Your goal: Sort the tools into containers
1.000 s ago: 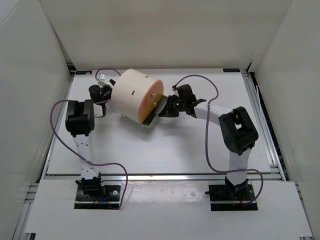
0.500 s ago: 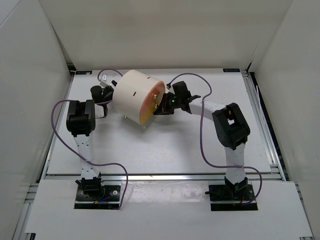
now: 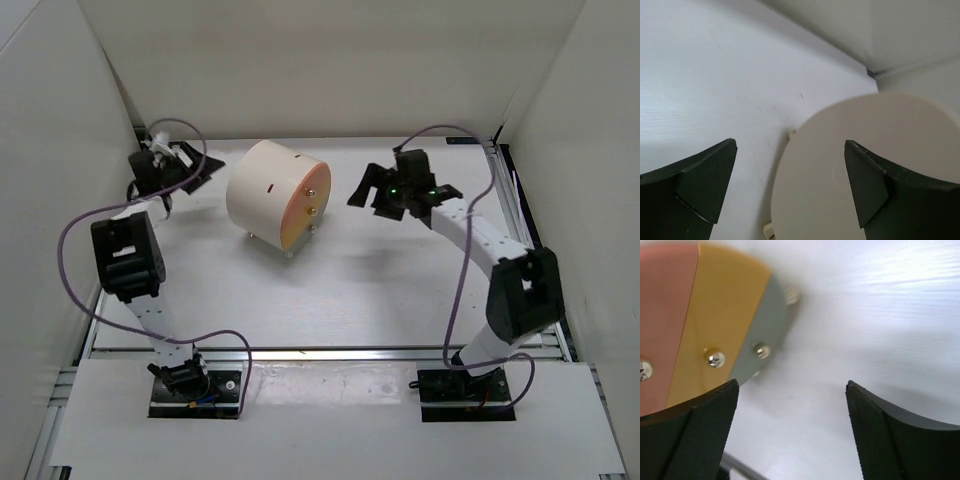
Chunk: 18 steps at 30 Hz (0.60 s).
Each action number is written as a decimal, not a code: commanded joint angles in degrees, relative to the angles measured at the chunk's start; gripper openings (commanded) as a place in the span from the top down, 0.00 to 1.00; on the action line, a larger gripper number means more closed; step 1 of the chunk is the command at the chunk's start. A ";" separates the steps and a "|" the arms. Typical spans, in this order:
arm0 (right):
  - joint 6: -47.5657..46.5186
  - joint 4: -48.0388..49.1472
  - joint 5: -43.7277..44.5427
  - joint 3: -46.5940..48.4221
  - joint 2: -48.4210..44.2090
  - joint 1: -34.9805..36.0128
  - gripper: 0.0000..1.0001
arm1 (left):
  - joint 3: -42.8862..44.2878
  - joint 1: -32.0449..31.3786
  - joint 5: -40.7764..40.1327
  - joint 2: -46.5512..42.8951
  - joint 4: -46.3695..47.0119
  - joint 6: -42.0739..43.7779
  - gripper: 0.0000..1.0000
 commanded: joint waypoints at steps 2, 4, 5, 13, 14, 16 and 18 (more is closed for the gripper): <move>-6.47 -13.44 10.33 0.86 -6.59 -4.34 0.08 | 9.17 2.06 -10.87 -13.56 -27.62 14.12 0.01; -6.83 -15.22 9.37 -0.63 -8.36 -6.62 0.07 | 6.03 2.06 -16.83 -20.90 -30.83 15.56 0.01; -6.83 -15.22 8.23 -3.43 -11.32 -7.58 0.07 | 3.58 1.88 -18.78 -24.09 -31.54 15.73 0.01; -7.17 -11.17 -0.92 -13.47 -24.18 -9.62 0.01 | -29.17 -0.75 -33.74 -65.28 -25.94 18.72 0.01; -7.53 -11.70 -1.36 -13.13 -24.36 -9.62 0.01 | -31.23 -1.10 -33.74 -68.39 -26.27 18.72 0.01; -8.58 -13.46 -1.28 -12.25 -24.54 -9.62 0.01 | -32.74 -2.16 -34.79 -70.71 -30.82 18.37 0.01; -9.28 -15.30 -1.01 -11.98 -24.89 -9.61 0.02 | -34.67 -2.16 -32.01 -70.88 -31.89 18.46 0.01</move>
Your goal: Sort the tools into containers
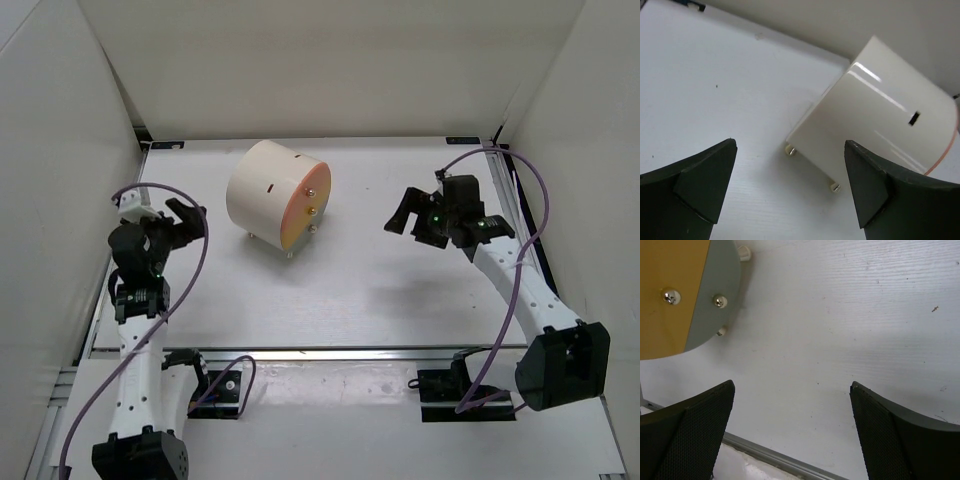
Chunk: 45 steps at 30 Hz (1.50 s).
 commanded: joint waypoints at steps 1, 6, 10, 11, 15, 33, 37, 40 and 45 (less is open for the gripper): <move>-2.82 -2.22 -0.64 1.70 -1.24 -0.24 0.01 | -5.27 -0.63 1.05 0.72 -3.79 1.22 0.01; -3.17 -3.27 -0.28 0.82 -4.57 -0.24 0.01 | -6.79 -1.78 10.03 -2.80 -8.08 -1.06 0.01; -2.12 -3.45 -2.91 1.18 -5.11 -0.24 0.01 | -5.03 -4.31 18.81 -4.90 -12.13 -4.31 0.01; -1.77 -3.45 -3.44 1.44 -4.93 -0.24 0.01 | -4.68 -5.02 19.87 -5.26 -12.66 -6.15 0.01; -1.59 -3.45 -4.33 1.09 -4.93 -0.07 0.01 | 0.84 -8.10 13.24 -7.71 -16.87 -12.58 0.01; -4.92 -7.84 -1.96 -1.46 -10.73 -0.24 0.01 | -18.44 -18.74 -11.38 -8.39 18.41 7.97 0.01; -4.75 -7.84 -1.87 -2.51 -11.09 -0.24 0.01 | -37.66 -18.83 -23.08 -12.29 40.21 15.08 0.01; -4.75 -7.84 -2.22 -3.74 -11.96 -0.24 0.01 | -47.01 -18.83 -20.91 -10.19 59.53 28.87 0.01; -4.93 -8.19 -0.20 -5.41 -12.84 -0.24 0.01 | -48.11 -14.09 -24.73 9.72 70.22 18.17 0.01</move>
